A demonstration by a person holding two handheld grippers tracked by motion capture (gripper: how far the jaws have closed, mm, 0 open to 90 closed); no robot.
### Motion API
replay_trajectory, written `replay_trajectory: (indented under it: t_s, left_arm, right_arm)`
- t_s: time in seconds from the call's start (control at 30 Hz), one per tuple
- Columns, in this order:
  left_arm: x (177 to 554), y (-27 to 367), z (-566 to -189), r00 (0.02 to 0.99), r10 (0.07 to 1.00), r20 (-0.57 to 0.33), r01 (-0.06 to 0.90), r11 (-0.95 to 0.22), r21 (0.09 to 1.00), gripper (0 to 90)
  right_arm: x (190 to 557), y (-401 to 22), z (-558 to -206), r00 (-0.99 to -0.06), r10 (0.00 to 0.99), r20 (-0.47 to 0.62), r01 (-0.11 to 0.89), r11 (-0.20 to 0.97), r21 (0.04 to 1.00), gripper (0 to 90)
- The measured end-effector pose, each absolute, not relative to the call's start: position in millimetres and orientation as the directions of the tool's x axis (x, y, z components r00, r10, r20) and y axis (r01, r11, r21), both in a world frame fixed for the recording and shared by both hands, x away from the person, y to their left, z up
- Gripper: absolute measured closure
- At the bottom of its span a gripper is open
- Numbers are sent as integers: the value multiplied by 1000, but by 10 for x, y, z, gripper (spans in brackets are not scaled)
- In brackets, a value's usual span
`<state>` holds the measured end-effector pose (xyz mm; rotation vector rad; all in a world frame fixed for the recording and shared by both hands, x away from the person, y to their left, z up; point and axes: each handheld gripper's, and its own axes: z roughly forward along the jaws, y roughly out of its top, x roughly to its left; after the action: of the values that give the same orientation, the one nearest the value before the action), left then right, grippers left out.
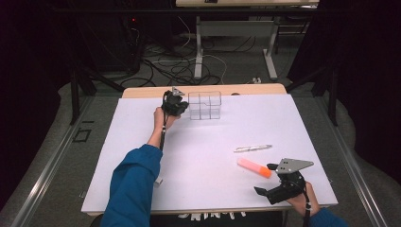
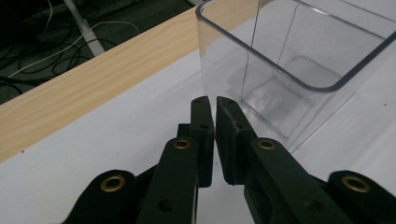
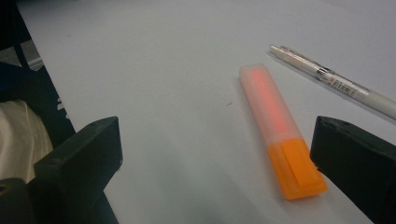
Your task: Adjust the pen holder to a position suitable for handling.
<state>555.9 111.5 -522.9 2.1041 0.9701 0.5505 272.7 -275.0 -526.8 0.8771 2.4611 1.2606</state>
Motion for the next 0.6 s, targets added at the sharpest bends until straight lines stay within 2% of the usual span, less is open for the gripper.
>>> replay_trajectory:
  t_s: [0.3,0.4,0.6]
  left_arm:
    - [5483,1261,-5136,619,784,46,506,-443,741,706]
    - [5438,1336,-5145,621,783,38,528,-454,718,623]
    - [5271,1426,-5150,645,764,20,554,-486,676,365]
  right_arm:
    - [2717,-2758,-5261,-790,611,50,399,450,799,22]
    - [2714,-2756,-5264,-786,616,52,398,440,805,22]
    - [2714,-2753,-5260,-786,617,49,402,448,799,23]
